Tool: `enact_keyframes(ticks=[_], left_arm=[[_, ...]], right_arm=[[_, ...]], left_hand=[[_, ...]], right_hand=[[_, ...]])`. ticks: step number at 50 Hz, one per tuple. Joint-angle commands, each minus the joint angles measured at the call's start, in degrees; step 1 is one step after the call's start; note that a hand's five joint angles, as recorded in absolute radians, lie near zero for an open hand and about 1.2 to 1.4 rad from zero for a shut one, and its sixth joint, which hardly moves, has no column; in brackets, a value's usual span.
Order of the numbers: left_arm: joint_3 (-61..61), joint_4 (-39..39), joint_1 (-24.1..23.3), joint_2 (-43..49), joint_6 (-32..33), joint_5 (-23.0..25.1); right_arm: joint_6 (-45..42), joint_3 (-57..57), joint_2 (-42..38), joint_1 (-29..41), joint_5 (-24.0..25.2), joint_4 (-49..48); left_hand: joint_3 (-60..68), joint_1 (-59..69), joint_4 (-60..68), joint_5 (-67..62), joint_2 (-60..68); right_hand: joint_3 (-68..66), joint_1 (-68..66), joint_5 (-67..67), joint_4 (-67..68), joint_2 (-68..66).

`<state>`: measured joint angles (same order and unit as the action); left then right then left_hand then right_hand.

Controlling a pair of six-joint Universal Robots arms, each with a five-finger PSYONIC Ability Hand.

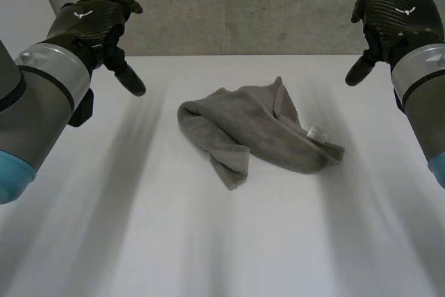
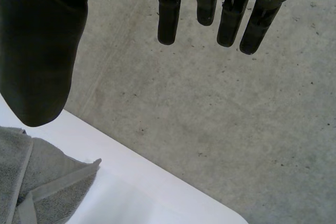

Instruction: Fold the towel.

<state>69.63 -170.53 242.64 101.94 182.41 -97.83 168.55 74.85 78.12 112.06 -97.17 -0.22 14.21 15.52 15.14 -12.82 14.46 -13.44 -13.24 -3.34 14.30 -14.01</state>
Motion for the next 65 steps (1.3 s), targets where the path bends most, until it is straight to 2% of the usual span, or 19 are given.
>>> enact_keyframes(ticks=[1,9,12,14,15,17,20,24,34,42,44,46,48,49,50,51,55,59,65], left_arm=[[0.6,-0.2,0.0,-0.4,0.1,0.1],[3.6,-1.2,-1.4,-0.7,0.4,1.2],[4.6,-2.8,-3.0,-0.3,0.7,3.7],[5.1,-3.7,-3.8,0.1,0.8,5.5],[5.6,-4.4,-4.5,0.6,0.9,7.4],[6.2,-5.2,-5.0,1.8,0.9,9.3],[7.2,-7.0,-5.5,4.7,1.4,13.0],[6.9,-10.4,-7.4,10.8,4.3,15.9],[0.8,-12.5,-11.4,25.3,14.3,15.7],[-4.1,-12.8,-14.3,33.0,16.4,15.1],[-5.2,-12.7,-14.9,34.0,16.7,14.6],[-6.1,-12.8,-15.3,35.0,17.2,14.2],[-7.6,-12.8,-15.4,36.5,18.4,13.1],[-7.6,-12.8,-15.4,36.5,18.4,13.1],[-8.2,-12.8,-15.4,37.1,19.1,12.8],[-8.7,-12.8,-15.4,37.6,19.6,12.4],[-9.5,-12.9,-15.4,38.2,20.4,12.2],[-10.0,-13.3,-15.4,38.9,21.0,12.0],[-10.0,-13.5,-15.0,38.3,21.4,11.5]], right_arm=[[-0.4,0.2,0.0,0.0,0.0,0.0],[-2.0,0.0,-0.1,0.6,0.6,0.0],[-7.9,0.6,-0.9,1.1,2.4,0.8],[-18.0,1.3,-4.9,1.2,5.3,2.4],[-18.1,1.3,-4.9,1.2,5.3,2.4],[-25.3,0.9,-9.2,1.3,6.6,4.6],[-28.5,0.5,-12.1,1.2,7.2,6.0],[-28.9,0.3,-14.3,0.5,8.0,6.2],[-29.3,-0.1,-22.8,0.2,13.7,5.7],[-29.0,-1.5,-27.7,0.2,14.1,4.7],[-28.6,-2.3,-29.0,0.2,13.9,4.2],[-28.5,-2.6,-29.2,0.2,13.7,3.7],[-28.5,-2.6,-29.2,0.2,13.3,2.9],[-28.5,-2.6,-29.2,0.1,12.9,2.2],[-28.5,-2.6,-29.2,0.1,12.9,2.2],[-28.5,-2.6,-29.3,0.0,12.4,1.5],[-28.5,-2.5,-29.3,-0.2,11.7,0.5],[-28.5,-2.6,-29.2,-1.1,11.5,0.5],[-28.5,-2.7,-28.9,-2.3,11.4,0.5]], left_hand=[[-3.7,-5.0,-4.6,12.3,-3.9],[0.5,-0.8,-0.4,8.1,0.3],[0.7,-0.6,-0.2,7.9,0.5],[1.2,-0.1,0.3,7.4,1.0],[1.1,-0.3,0.1,7.6,0.8],[1.1,-0.3,0.1,7.6,0.8],[1.1,-0.3,0.1,7.6,0.8],[1.0,-0.3,0.1,7.6,0.8],[10.0,8.7,9.0,-1.4,9.7],[11.1,9.8,10.2,-2.5,10.9],[14.0,12.7,13.1,-5.4,13.8],[17.7,16.4,16.8,-9.1,17.5],[28.4,27.1,27.5,-19.8,28.2],[28.5,27.2,27.5,-19.9,28.2],[35.5,34.2,34.5,-26.9,35.2],[45.0,43.7,44.1,-36.4,44.8],[54.5,53.2,53.6,-45.9,54.3],[65.8,64.5,64.8,-57.2,65.5],[65.8,64.5,64.9,-57.2,65.5]], right_hand=[[3.4,3.2,3.3,-4.3,4.0],[3.4,3.2,3.3,-4.3,4.0],[3.4,3.2,3.3,-4.3,4.0],[3.4,3.2,3.3,-4.3,4.0],[3.4,3.2,3.3,-4.3,4.0],[3.4,3.2,3.3,-4.3,4.0],[3.4,3.2,3.3,-4.3,4.0],[3.4,3.2,3.3,-4.3,4.0],[3.4,3.2,3.3,-4.3,4.0],[-12.8,-13.0,-12.9,11.9,-12.2],[-25.0,-25.2,-25.1,24.2,-24.4],[-29.9,-30.1,-30.0,29.0,-29.3],[-33.6,-33.8,-33.7,32.8,-33.1],[-38.3,-38.5,-38.4,37.5,-37.7],[-38.4,-38.6,-38.5,37.5,-37.8],[-44.9,-45.1,-45.0,44.0,-44.3],[-62.2,-62.4,-62.3,61.3,-61.6],[-66.6,-66.8,-66.7,65.7,-66.0],[-66.6,-66.8,-66.7,65.7,-66.0]])
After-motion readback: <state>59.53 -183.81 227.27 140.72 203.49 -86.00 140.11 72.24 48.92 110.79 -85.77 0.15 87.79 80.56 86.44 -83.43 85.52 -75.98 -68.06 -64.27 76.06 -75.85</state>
